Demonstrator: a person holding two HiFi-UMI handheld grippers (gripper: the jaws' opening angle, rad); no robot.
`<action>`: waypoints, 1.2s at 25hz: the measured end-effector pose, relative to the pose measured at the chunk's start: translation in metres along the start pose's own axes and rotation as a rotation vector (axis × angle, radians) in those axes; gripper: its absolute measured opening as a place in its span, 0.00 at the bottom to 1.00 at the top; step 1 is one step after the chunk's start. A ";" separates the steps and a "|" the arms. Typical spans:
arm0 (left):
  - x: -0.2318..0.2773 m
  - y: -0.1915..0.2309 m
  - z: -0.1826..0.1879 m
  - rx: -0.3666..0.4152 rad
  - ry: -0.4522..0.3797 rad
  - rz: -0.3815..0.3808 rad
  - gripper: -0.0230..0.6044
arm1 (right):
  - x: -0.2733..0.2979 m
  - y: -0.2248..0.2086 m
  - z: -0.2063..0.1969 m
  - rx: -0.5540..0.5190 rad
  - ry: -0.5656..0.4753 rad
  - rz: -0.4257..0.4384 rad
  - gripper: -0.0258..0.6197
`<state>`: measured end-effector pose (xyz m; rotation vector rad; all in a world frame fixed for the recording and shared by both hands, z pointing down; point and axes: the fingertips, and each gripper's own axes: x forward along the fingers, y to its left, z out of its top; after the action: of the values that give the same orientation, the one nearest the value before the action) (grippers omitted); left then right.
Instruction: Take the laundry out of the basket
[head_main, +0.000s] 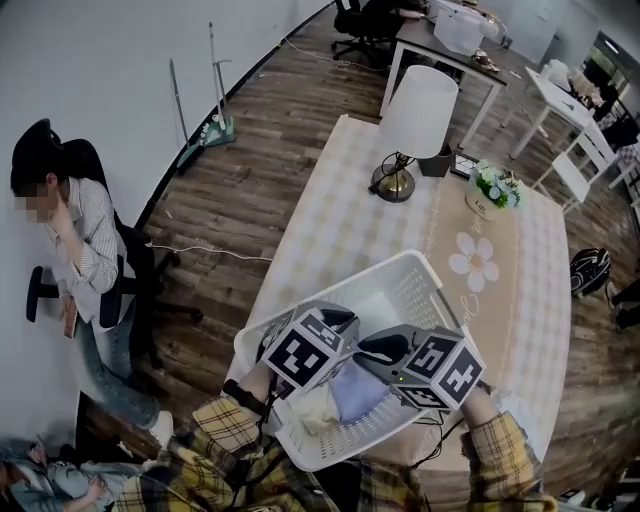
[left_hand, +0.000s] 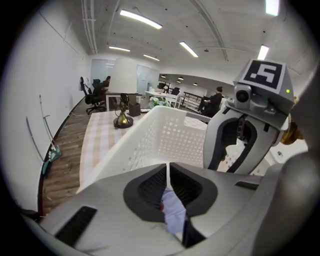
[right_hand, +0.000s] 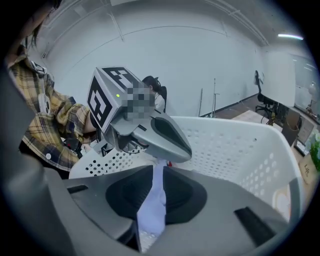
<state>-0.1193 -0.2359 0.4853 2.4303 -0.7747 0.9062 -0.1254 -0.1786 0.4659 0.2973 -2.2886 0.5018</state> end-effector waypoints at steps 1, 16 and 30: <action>0.004 -0.002 -0.002 0.010 0.018 -0.009 0.14 | 0.002 0.000 -0.001 -0.006 0.005 0.008 0.19; 0.053 -0.007 -0.045 0.094 0.211 -0.101 0.33 | 0.034 0.049 -0.041 -0.191 0.254 0.306 0.52; 0.086 0.002 -0.070 0.091 0.292 -0.157 0.34 | 0.089 0.066 -0.099 -0.537 0.500 0.286 0.60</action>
<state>-0.0977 -0.2282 0.5936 2.3222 -0.4396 1.2195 -0.1467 -0.0814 0.5763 -0.3862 -1.8823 0.0669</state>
